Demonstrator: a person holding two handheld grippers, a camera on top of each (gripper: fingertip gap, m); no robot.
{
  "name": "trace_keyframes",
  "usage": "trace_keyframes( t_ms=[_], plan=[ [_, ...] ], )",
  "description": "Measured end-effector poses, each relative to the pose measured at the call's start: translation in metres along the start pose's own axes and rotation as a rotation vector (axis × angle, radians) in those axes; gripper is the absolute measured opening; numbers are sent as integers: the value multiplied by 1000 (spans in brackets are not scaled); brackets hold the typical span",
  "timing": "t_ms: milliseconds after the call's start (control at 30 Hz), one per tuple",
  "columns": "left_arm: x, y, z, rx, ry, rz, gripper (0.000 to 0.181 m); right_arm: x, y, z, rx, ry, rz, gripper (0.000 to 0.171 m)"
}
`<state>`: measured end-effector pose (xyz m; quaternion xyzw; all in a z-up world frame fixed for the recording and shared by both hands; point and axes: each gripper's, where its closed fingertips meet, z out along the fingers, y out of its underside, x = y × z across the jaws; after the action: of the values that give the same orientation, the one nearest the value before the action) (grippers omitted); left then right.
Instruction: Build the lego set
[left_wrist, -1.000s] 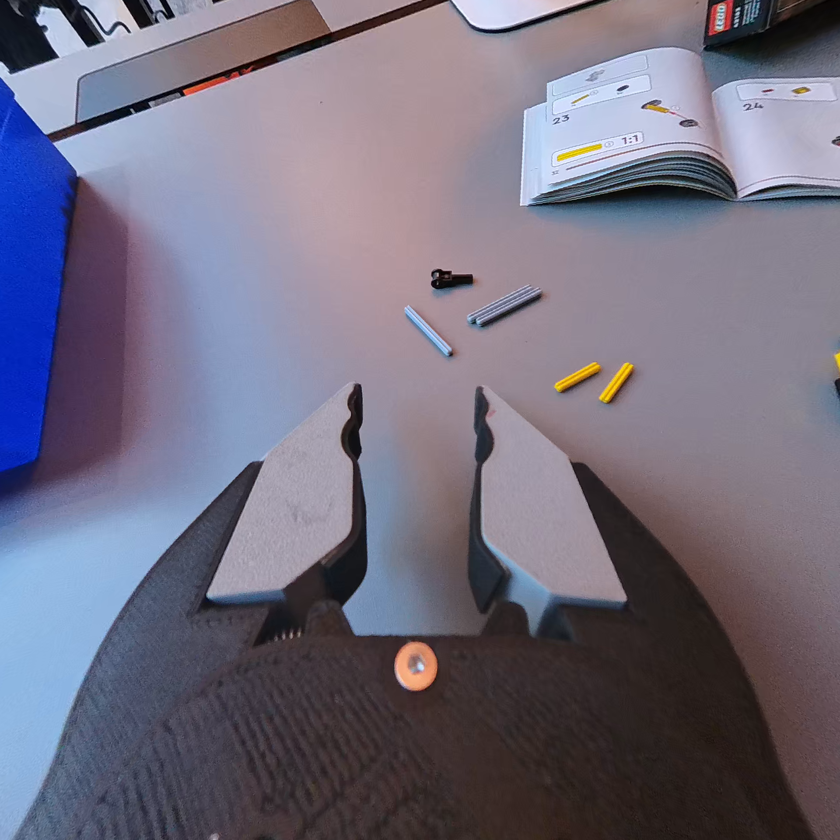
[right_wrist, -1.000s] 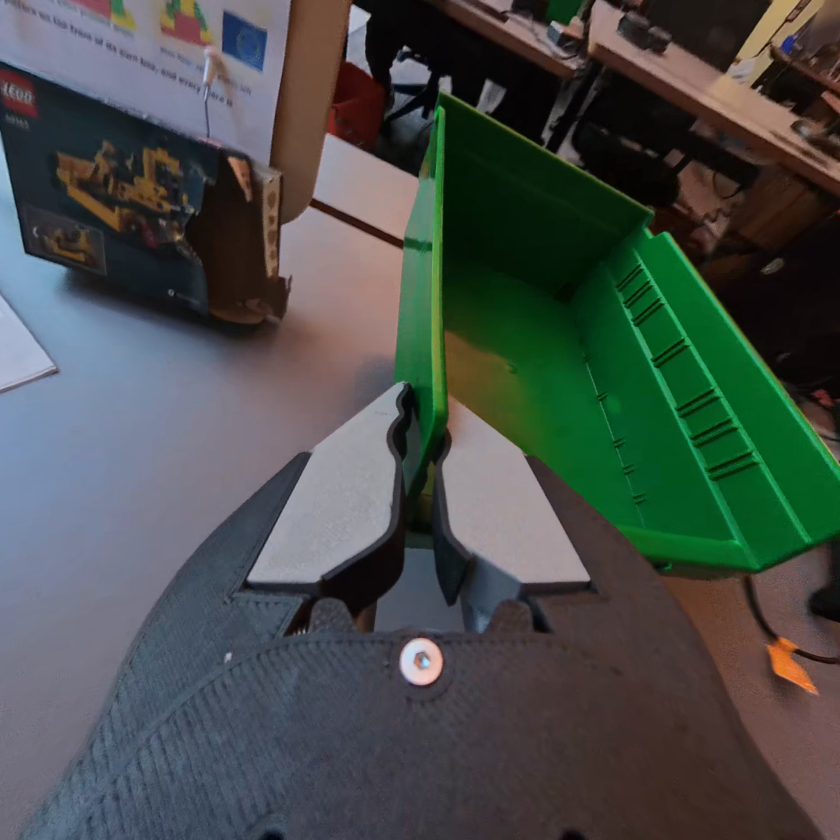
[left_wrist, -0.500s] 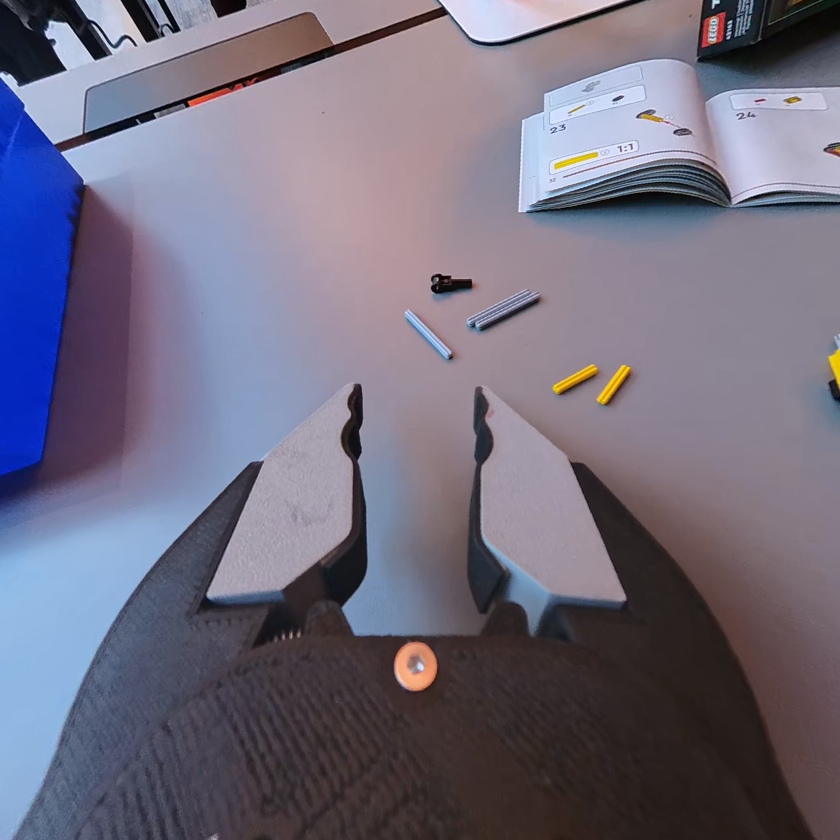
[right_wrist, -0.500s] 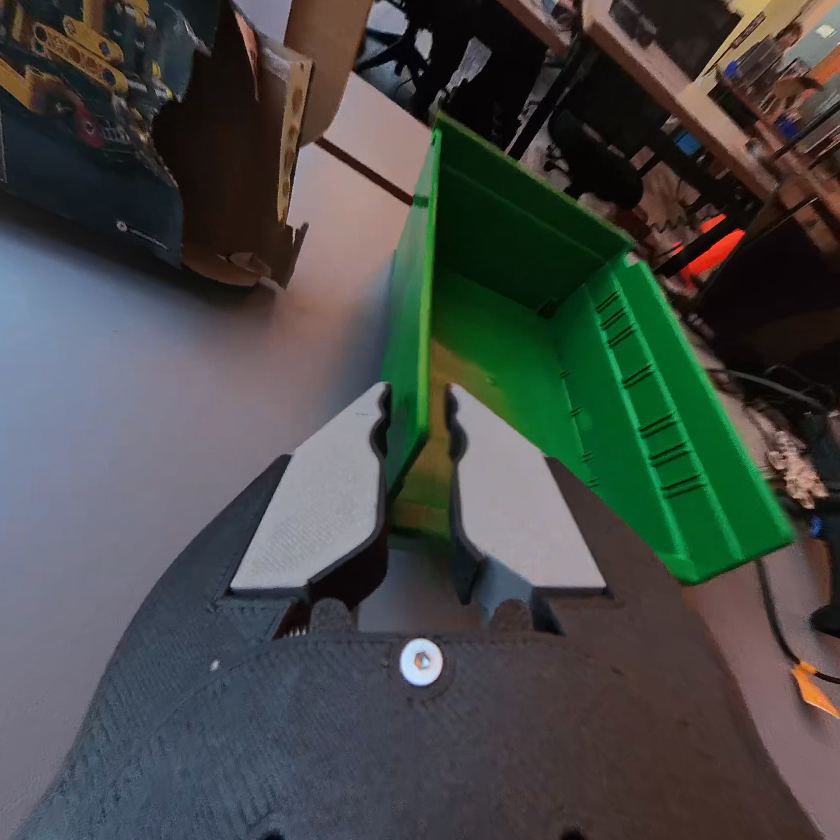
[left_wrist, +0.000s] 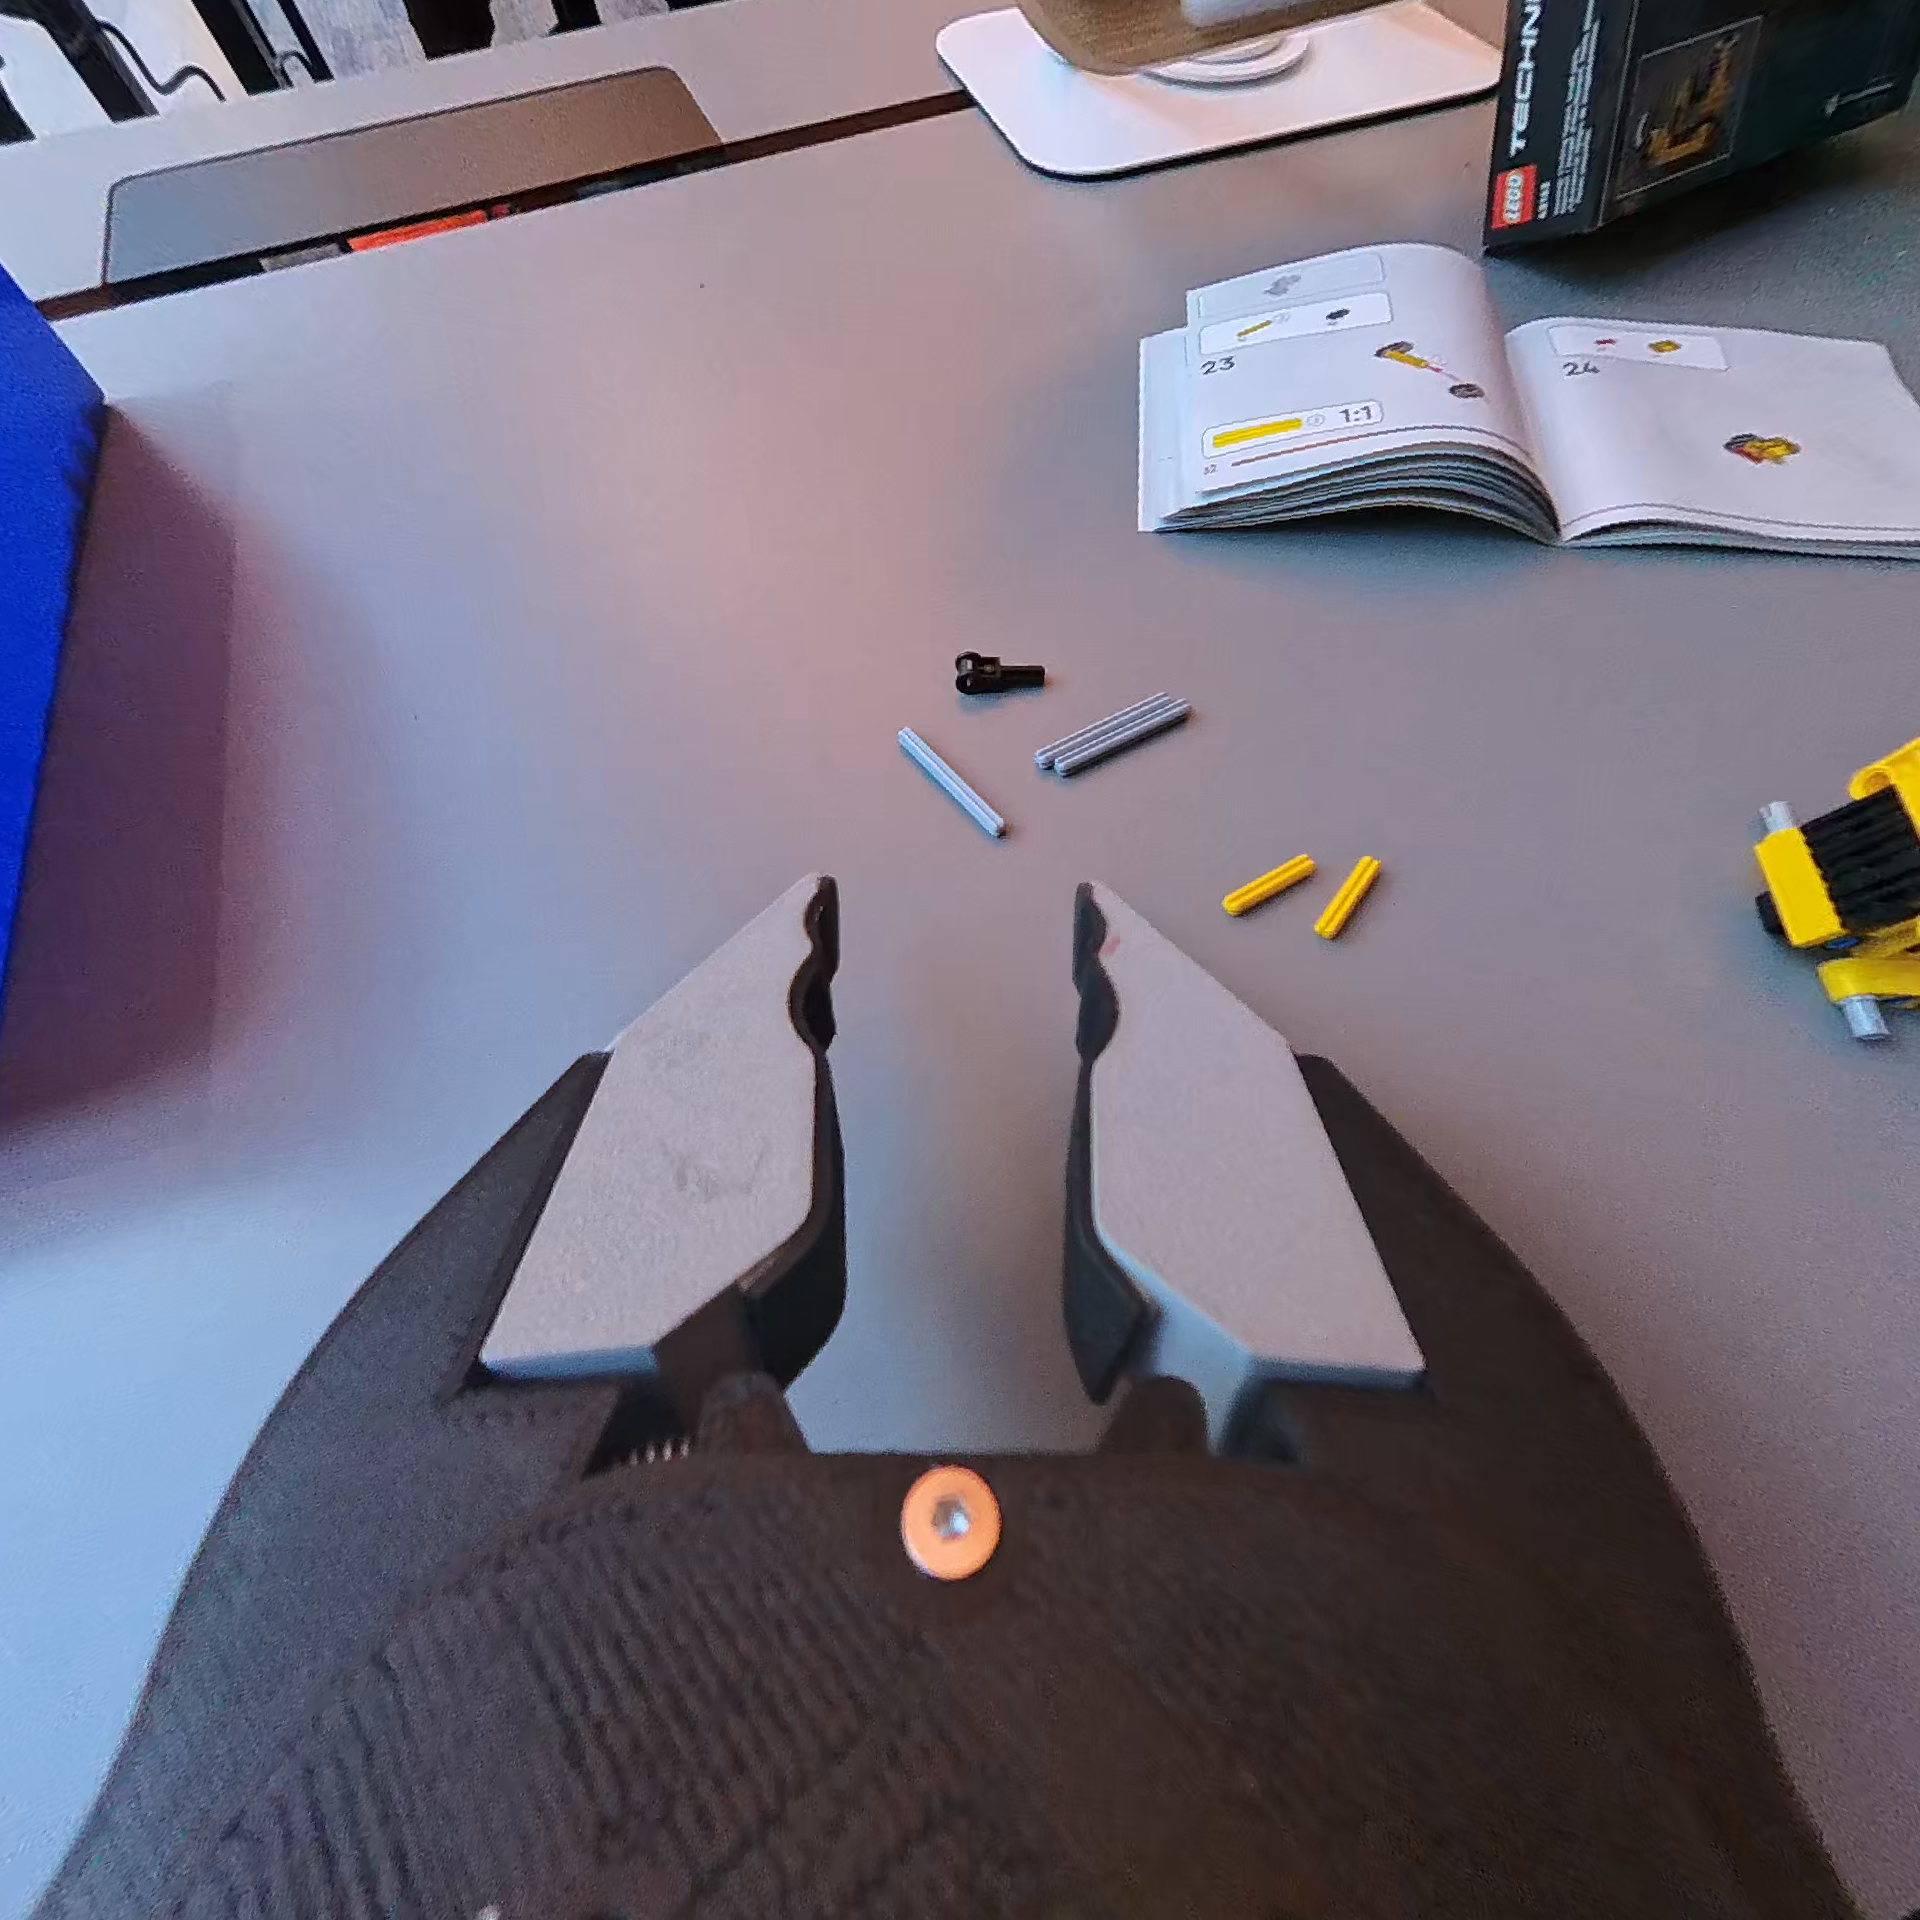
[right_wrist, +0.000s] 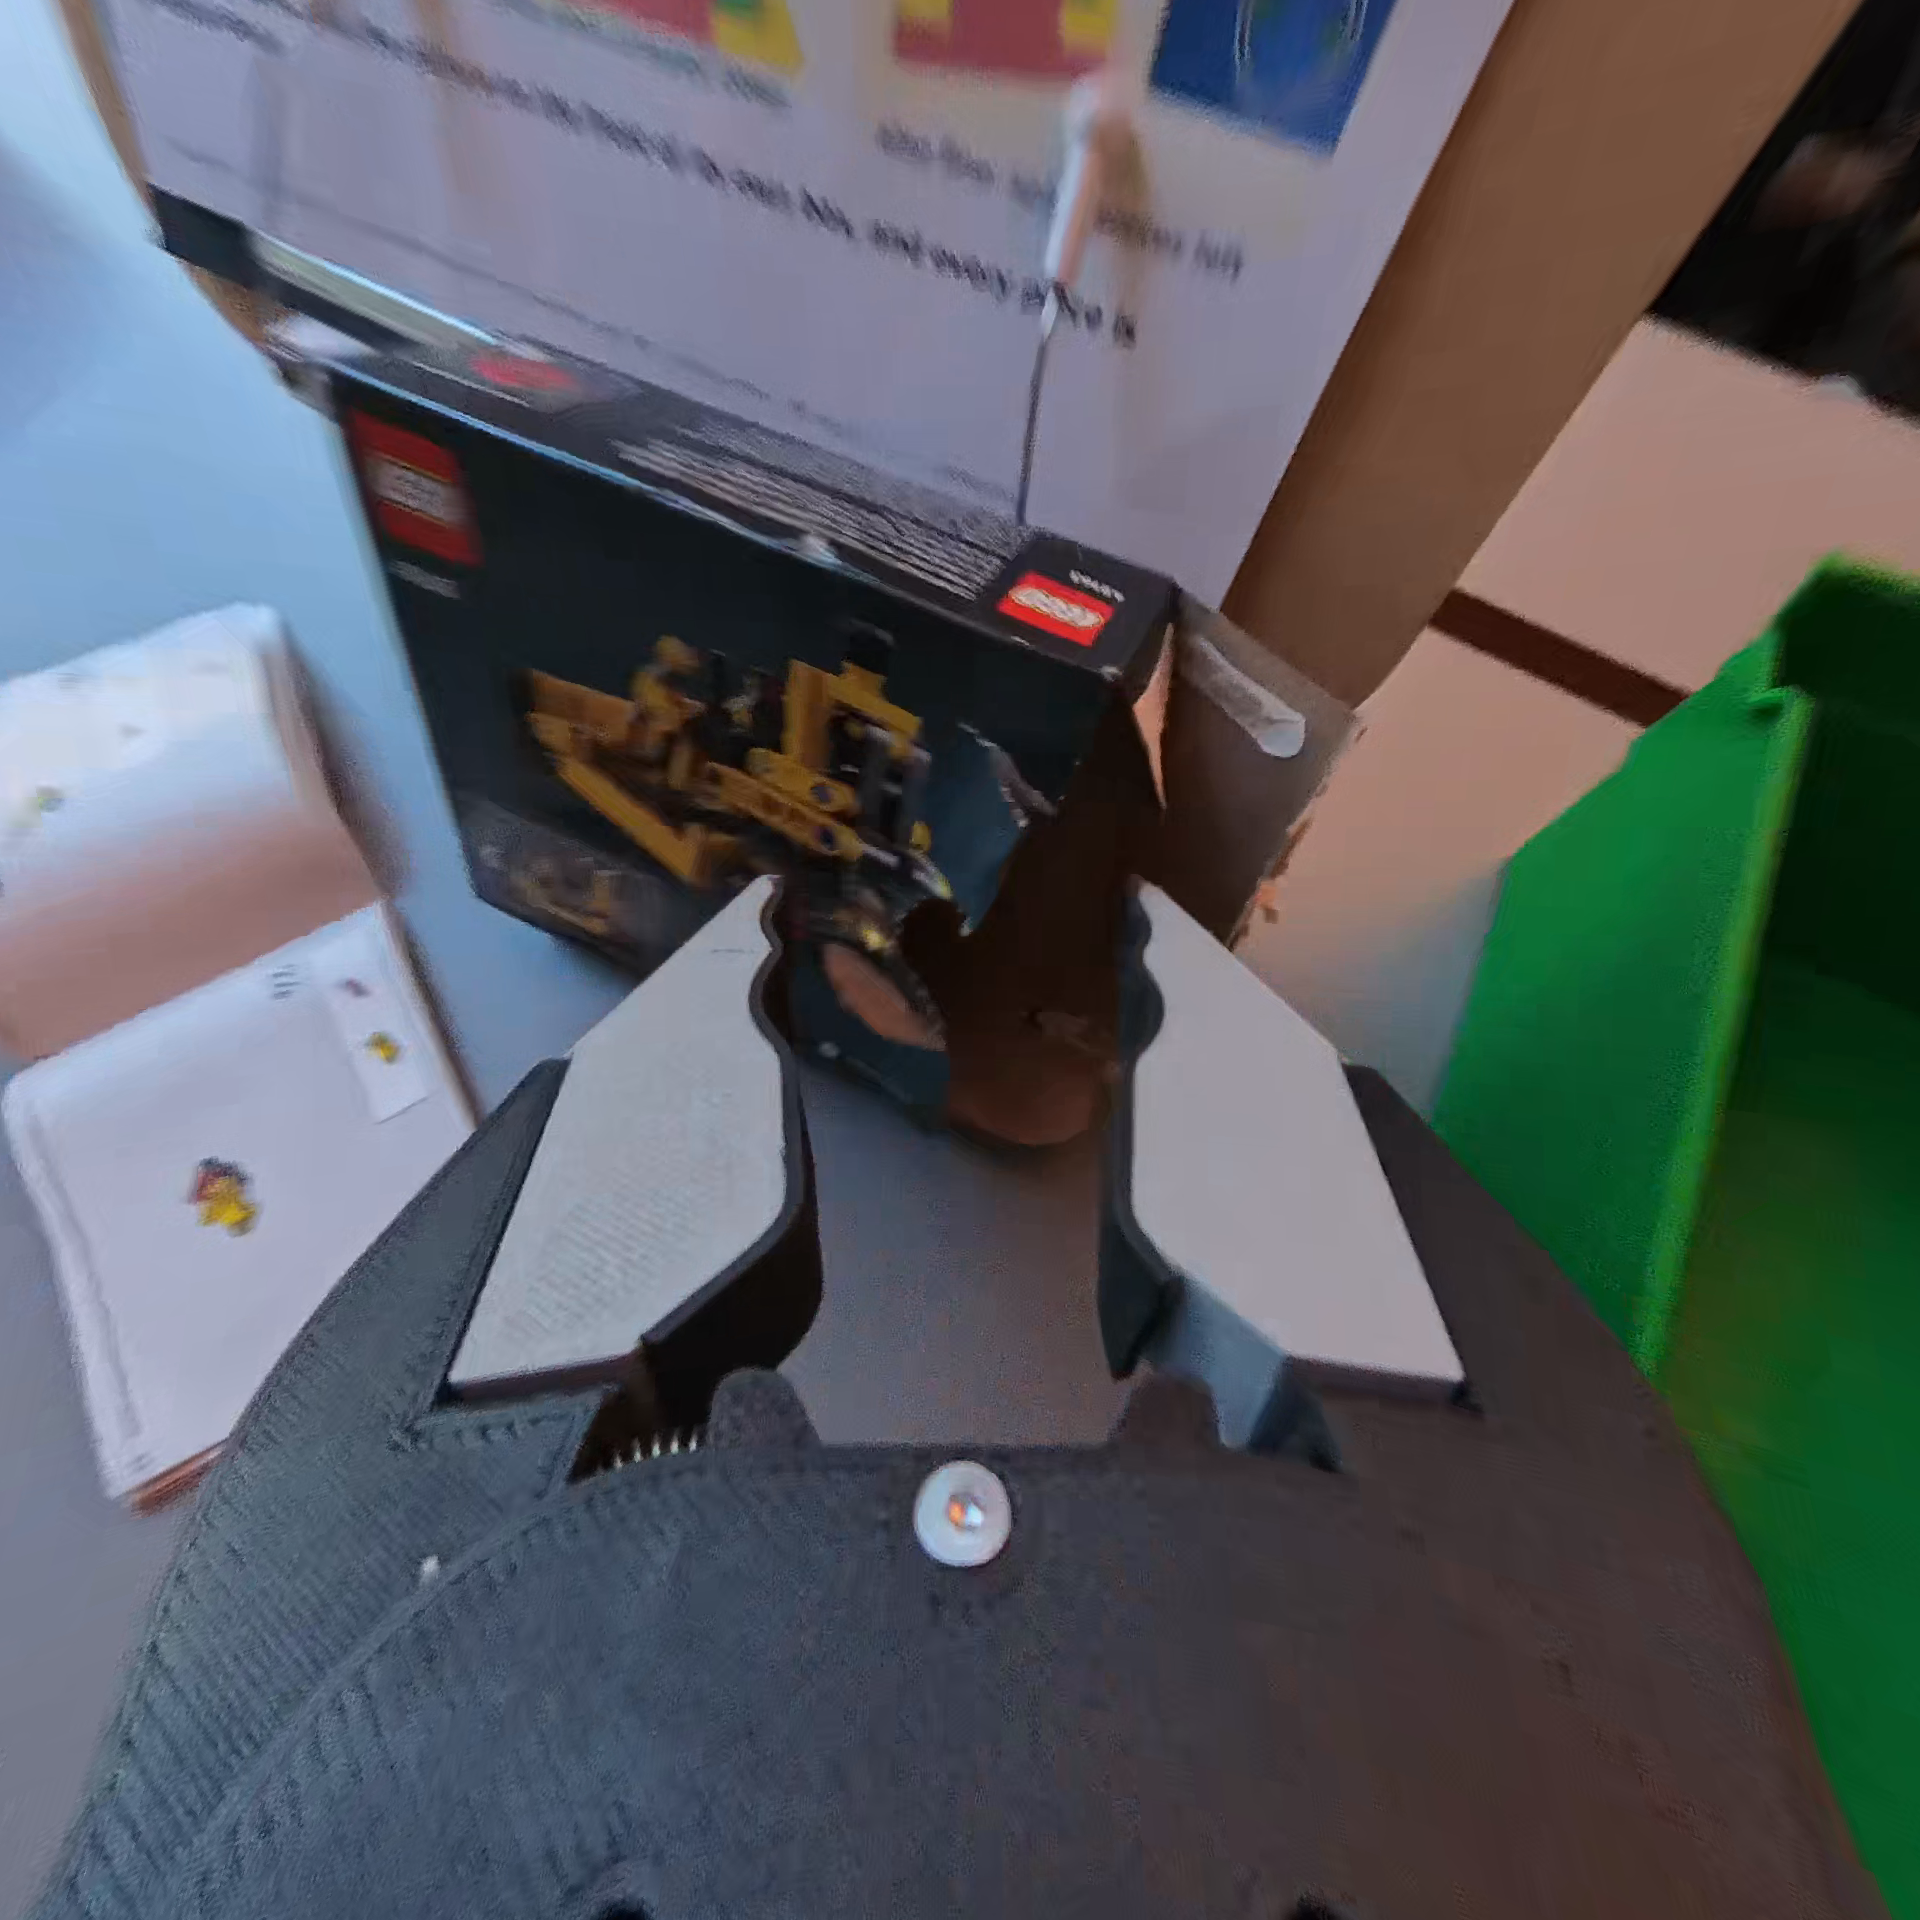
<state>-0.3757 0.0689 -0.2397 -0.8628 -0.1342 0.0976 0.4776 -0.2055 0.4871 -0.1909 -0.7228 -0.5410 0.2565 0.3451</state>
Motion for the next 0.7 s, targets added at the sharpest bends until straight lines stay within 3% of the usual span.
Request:
trace_keyframes(
  t_ms=[33, 67, 100, 133, 200, 267, 333, 500, 633, 700],
  plan=[
    [0, 0, 0, 3, 5, -5, 42, 3, 6, 14, -32, -12, 11, 59],
    [0, 0, -1, 5, 11, -10, 42, -1, 11, 26, -49, -61, 24, 53],
    [0, -1, -1, 7, 16, -14, 42, -15, 13, 34, -45, -170, 55, 21],
    [1, -1, -1, 8, 21, -18, 42, -30, 12, 36, -35, -290, 98, 3],
    [1, -1, -2, 14, 31, -27, 42, -42, 8, 32, -10, -382, 124, 0],
    [1, -2, -2, 22, 39, -34, 42, -49, -12, 10, 138, -404, 70, 0],
    [1, -3, -3, 27, 47, -40, 42, -56, -40, -28, 331, -486, 125, 0],
    [1, -3, -3, 27, 53, -49, 42, -67, -89, -138, 767, -916, 374, 0],
    [2, -2, -3, 23, 52, -43, 42, -65, -89, -175, 877, -1085, 471, 0],
    [2, -2, -2, 19, 45, -36, 42, -61, -86, -176, 874, -1057, 495, 0]
  ],
)
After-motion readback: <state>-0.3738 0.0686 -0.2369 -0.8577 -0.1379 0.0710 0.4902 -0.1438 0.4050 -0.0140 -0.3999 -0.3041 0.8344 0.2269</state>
